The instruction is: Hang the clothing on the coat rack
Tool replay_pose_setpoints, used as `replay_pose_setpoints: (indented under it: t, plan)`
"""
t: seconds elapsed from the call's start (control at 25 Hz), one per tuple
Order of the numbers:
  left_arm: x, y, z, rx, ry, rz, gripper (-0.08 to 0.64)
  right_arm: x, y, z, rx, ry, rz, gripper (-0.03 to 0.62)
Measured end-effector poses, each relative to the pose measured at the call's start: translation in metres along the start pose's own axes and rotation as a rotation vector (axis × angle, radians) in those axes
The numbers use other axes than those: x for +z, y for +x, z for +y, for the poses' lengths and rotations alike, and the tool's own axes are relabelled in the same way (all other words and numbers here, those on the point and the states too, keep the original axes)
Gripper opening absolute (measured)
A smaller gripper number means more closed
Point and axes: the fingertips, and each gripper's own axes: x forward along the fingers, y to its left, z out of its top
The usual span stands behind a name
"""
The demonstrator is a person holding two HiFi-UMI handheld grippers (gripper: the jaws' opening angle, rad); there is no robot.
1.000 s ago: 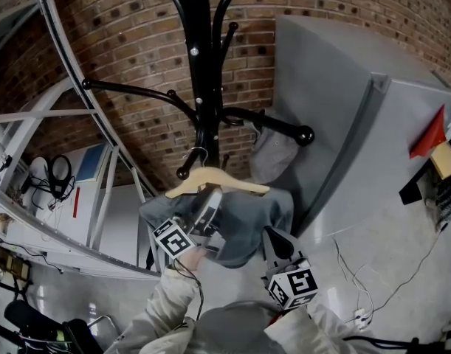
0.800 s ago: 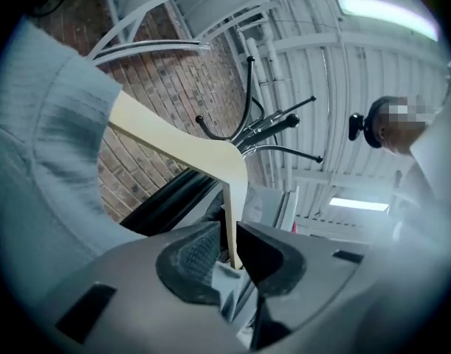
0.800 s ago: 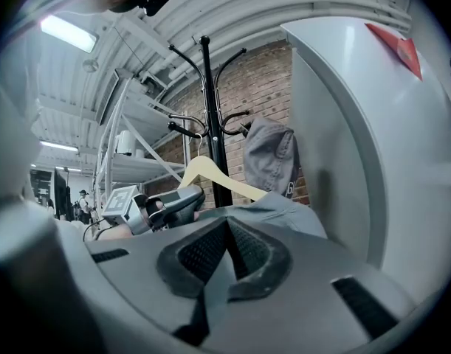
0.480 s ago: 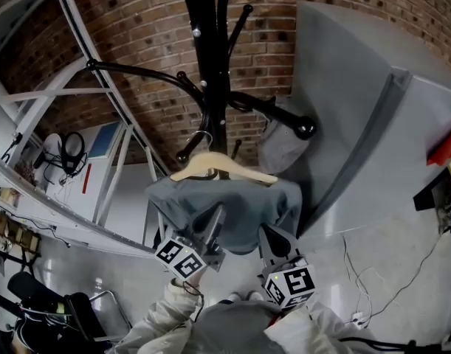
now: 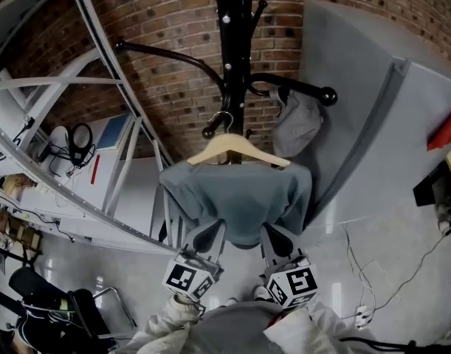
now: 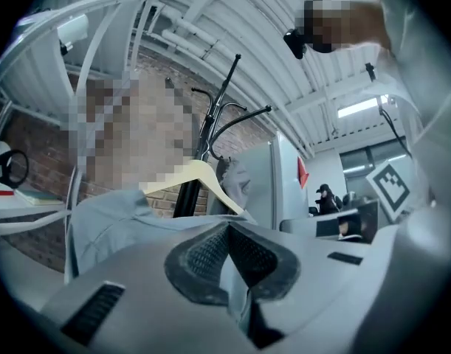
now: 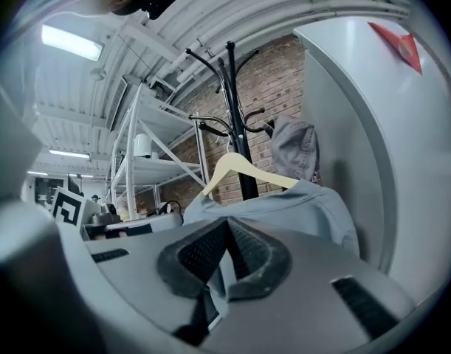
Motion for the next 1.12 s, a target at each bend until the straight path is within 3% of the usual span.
replay_pose_setpoints:
  t: [0.6, 0.84, 1.12]
  plan:
    - [0.002, -0.135, -0.001, -0.031, -0.006, -0.011, 0.008, -0.003, -0.056, 0.127, -0.112, -0.084, -0.035, 0.023]
    - [-0.003, -0.148, -0.005, -0.055, -0.019, -0.039, 0.008, 0.001, -0.069, 0.146, -0.122, -0.103, -0.045, 0.023]
    - [0.004, -0.134, -0.018, -0.051, -0.033, -0.034, 0.008, 0.008, -0.078, 0.133, -0.13, -0.11, -0.053, 0.023]
